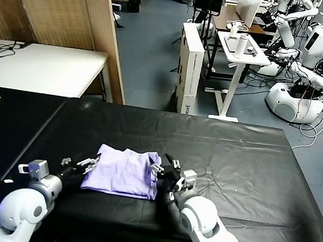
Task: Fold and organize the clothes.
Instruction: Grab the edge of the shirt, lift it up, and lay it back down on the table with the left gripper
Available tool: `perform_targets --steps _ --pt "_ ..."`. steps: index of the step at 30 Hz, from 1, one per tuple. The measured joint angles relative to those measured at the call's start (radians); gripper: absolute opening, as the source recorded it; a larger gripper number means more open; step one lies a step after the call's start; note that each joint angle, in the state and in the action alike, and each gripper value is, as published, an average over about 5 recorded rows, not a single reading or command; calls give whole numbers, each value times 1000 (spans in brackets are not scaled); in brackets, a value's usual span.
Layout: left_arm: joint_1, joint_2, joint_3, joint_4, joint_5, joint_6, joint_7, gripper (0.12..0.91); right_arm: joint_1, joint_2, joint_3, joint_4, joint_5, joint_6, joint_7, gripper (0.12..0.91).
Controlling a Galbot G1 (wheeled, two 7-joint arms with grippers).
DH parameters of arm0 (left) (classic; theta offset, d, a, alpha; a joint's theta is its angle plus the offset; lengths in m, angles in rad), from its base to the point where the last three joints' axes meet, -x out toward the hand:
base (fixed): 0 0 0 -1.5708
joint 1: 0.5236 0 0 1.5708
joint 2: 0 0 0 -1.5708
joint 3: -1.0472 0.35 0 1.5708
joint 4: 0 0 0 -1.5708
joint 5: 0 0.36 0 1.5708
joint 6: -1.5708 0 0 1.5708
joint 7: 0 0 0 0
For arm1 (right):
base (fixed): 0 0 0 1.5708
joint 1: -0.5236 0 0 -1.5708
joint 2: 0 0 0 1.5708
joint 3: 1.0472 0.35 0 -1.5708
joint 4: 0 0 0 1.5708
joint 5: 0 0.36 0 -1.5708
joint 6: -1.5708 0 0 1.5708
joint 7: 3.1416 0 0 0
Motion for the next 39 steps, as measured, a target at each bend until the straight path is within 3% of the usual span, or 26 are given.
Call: perform_targets --steps 5,8,20,24,27,35,37,39 --pt "-1 0 0 4 0 -1 0 907 -4 7 -1 -11 -1 2 -10 233" --pt "1 0 -1 5 0 -1 0 907 -7 10 -1 -17 -1 3 -13 144" --pt "10 -1 -12 7 0 -5 2 907 -60 -5 8 14 7 -35 1 138" --pt "7 0 -12 9 -1 -7 3 907 -66 -2 17 19 34 -25 -11 142" --pt "7 0 -12 10 -2 -10 6 907 -67 -7 30 36 59 6 -32 220" --pt "14 -20 -23 11 1 -40 28 907 -96 -53 105 133 123 78 -52 711" --pt "18 -33 -30 15 2 -52 31 907 -108 -69 131 158 136 83 -52 817" --pt "24 -49 -35 22 -1 -69 37 907 -122 -84 158 183 147 89 -52 873"
